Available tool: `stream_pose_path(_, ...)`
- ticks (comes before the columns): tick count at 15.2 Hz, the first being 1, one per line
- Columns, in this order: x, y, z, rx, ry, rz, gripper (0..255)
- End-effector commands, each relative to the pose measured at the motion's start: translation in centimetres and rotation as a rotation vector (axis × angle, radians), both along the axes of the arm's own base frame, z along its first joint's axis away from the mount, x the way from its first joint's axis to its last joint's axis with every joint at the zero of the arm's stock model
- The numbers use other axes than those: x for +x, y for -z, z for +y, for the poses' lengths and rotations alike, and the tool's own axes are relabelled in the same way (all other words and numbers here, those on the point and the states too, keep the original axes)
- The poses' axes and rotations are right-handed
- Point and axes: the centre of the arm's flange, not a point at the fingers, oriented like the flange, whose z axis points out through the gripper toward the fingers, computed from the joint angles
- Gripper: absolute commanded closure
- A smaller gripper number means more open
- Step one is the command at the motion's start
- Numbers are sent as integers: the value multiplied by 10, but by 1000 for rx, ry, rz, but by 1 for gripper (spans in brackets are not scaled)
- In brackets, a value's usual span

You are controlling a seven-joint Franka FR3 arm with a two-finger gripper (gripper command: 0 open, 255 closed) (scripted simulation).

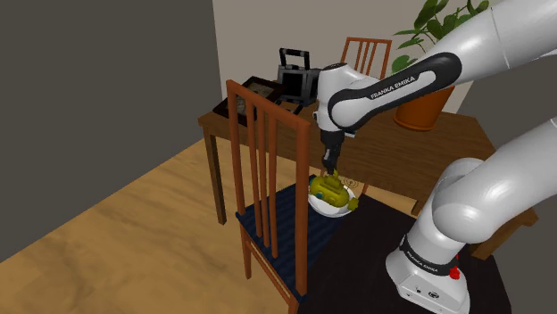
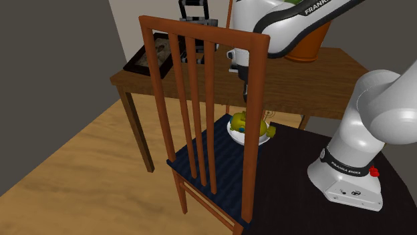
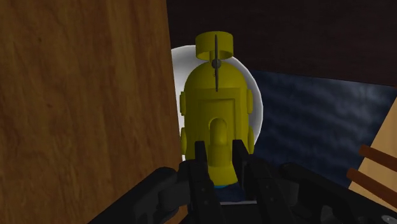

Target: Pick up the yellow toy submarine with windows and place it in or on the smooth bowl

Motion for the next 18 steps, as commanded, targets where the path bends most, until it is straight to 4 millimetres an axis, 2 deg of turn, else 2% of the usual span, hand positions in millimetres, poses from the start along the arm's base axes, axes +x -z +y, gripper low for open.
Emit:
stream_pose_path(1,-1,19,-1,3,3,16,255)
stream_pose_path(7,-1,19,-1,3,3,16,255)
stream_pose_path(8,1,22,-2,3,3,15,0)
stream_pose_path(9,-3,21,3,3,3,15,0)
stream_pose_path(11,3,17,5,3,3,15,0)
stream_pose_path(13,-1,19,-1,3,3,16,0)
stream_pose_path(17,7,-30,3,3,3,16,0)
stream_pose_path(18,7,-30,3,3,3,16,0)
